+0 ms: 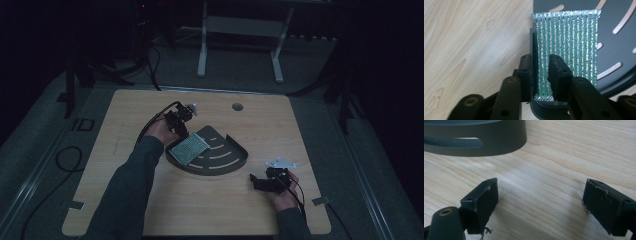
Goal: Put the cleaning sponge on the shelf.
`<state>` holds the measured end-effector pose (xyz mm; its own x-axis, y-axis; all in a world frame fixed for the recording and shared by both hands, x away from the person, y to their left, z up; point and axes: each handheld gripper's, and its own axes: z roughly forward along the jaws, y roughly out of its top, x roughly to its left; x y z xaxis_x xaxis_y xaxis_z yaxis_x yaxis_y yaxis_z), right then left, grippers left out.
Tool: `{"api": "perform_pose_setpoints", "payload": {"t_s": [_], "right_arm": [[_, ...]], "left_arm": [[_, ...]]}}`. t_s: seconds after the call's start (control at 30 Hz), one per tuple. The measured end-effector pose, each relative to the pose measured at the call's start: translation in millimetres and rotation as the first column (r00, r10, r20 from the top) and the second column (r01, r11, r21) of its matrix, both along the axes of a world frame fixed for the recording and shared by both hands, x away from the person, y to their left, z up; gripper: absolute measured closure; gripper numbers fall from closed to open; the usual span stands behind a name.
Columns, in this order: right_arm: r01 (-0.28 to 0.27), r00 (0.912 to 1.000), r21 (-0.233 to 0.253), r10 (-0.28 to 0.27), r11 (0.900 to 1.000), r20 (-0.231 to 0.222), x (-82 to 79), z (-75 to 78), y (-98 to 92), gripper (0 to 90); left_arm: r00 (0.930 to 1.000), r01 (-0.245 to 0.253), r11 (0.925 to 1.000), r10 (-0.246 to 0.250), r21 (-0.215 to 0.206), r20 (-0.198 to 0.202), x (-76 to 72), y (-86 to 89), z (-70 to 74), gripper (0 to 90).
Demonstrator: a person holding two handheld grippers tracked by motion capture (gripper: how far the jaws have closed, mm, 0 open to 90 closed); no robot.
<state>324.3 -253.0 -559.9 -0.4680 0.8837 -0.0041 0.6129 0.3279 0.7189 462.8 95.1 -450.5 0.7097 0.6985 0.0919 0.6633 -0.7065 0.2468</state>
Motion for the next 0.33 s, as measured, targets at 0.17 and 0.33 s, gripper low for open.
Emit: {"api": "perform_pose_setpoints", "payload": {"t_s": [0.17, 0.33], "right_arm": [[0.000, 1.0000, 0.000, 0.000, 1.000, 0.000, 0.0, 0.0, 0.0, 12.8], [0.000, 1.0000, 0.000, 0.000, 1.000, 0.000, 0.0, 0.0, 0.0, 12.8]], "left_arm": [[0.9997, -0.016, 0.9992, 0.017, -0.037, 0.015, -2.5, 11.0, 8.9, 63.2], [0.9994, -0.023, 0.9988, 0.024, -0.042, 0.027, -8.4, 24.9, 19.4, 60.0]]}}
